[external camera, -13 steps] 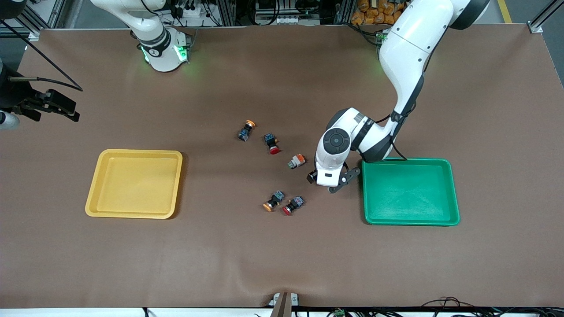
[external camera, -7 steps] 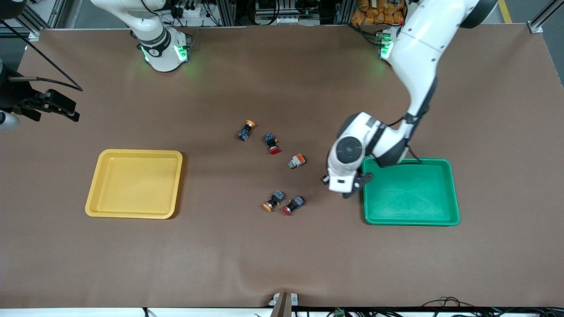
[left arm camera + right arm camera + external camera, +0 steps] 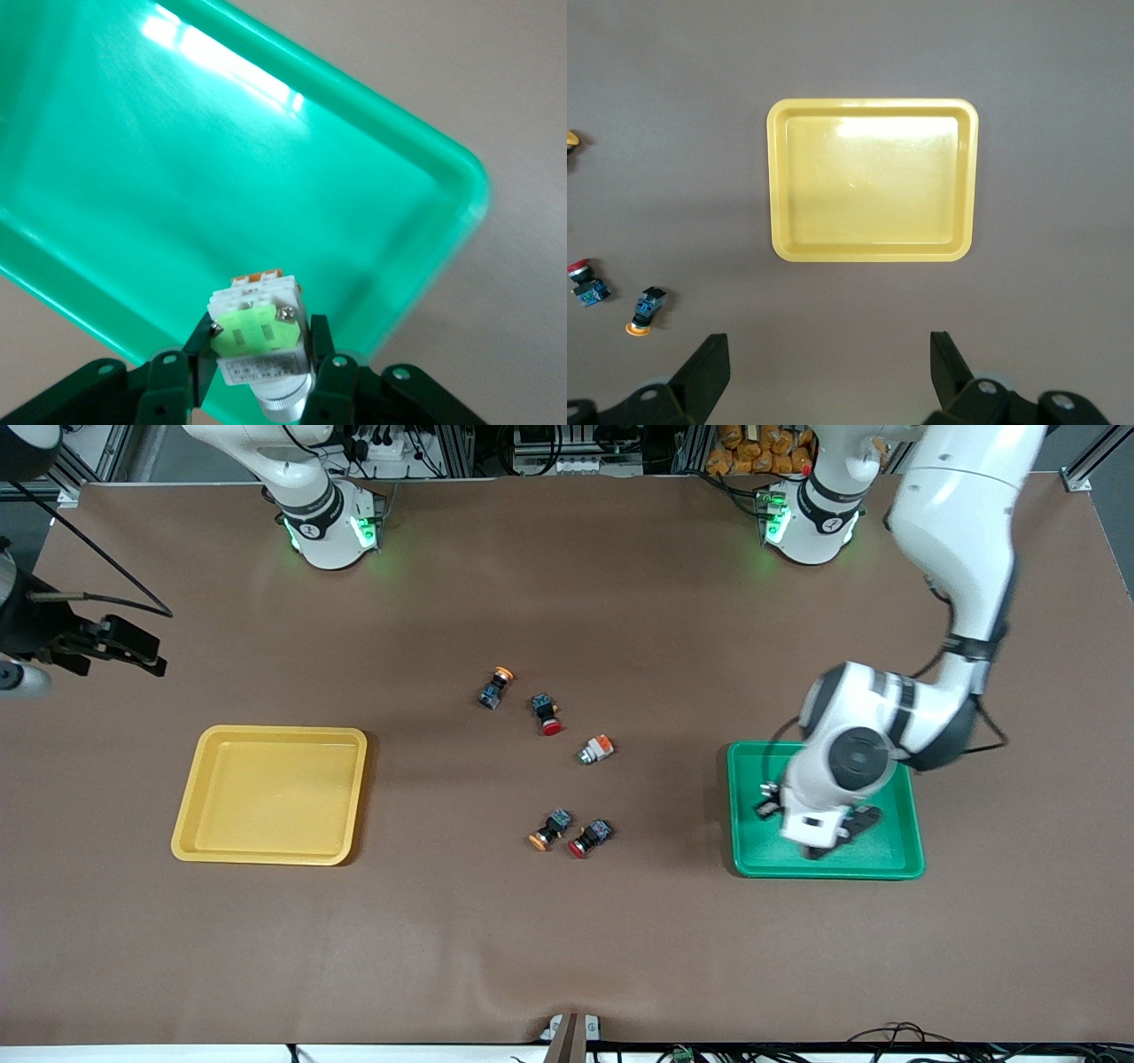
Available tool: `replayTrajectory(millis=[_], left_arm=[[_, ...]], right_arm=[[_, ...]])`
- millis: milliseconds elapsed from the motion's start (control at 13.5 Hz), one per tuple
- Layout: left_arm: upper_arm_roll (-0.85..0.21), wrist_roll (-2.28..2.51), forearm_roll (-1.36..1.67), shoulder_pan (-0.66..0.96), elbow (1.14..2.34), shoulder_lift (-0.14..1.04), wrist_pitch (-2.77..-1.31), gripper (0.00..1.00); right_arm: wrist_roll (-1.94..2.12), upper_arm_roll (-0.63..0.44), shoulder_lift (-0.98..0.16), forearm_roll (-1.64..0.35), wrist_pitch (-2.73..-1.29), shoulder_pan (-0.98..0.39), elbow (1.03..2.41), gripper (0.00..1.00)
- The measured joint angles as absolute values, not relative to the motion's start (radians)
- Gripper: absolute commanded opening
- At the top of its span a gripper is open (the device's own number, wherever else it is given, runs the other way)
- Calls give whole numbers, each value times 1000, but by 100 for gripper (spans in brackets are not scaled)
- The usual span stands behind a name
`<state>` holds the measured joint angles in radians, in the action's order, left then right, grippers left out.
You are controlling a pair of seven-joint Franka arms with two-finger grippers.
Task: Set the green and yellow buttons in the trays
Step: 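Lower the green button into the green tray and open the left gripper, then grasp the orange and blue buttons with the left and right grippers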
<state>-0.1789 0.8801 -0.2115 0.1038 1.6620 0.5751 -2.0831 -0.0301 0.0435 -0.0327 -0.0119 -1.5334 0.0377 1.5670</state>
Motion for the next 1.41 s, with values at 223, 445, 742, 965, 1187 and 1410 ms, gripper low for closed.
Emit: replayTrajectory(millis=[223, 445, 742, 965, 1187, 1410], left_arm=[[-180, 832, -314, 22, 1690, 586, -2091, 0], [-184, 777, -356, -43, 1737, 598, -2159, 100], [-225, 773, -340, -53, 1738, 592, -2168, 100], [-286, 787, -236, -50, 1735, 562, -2153, 100], [-385, 936, -182, -31, 1726, 549, -2142, 100], [-412, 1134, -174, 87, 1690, 573, -2143, 100]], right_arm=[[-29, 54, -108, -13, -1548, 35, 1562, 100], [-61, 62, -166, -15, -1591, -1, 1556, 100], [-312, 68, -231, -16, -1672, -110, 1556, 100], [-513, 70, -308, -16, -1761, -195, 1557, 100], [-692, 72, -372, -18, -1818, -260, 1591, 100], [-800, 73, -383, -109, -1876, -307, 1688, 100]])
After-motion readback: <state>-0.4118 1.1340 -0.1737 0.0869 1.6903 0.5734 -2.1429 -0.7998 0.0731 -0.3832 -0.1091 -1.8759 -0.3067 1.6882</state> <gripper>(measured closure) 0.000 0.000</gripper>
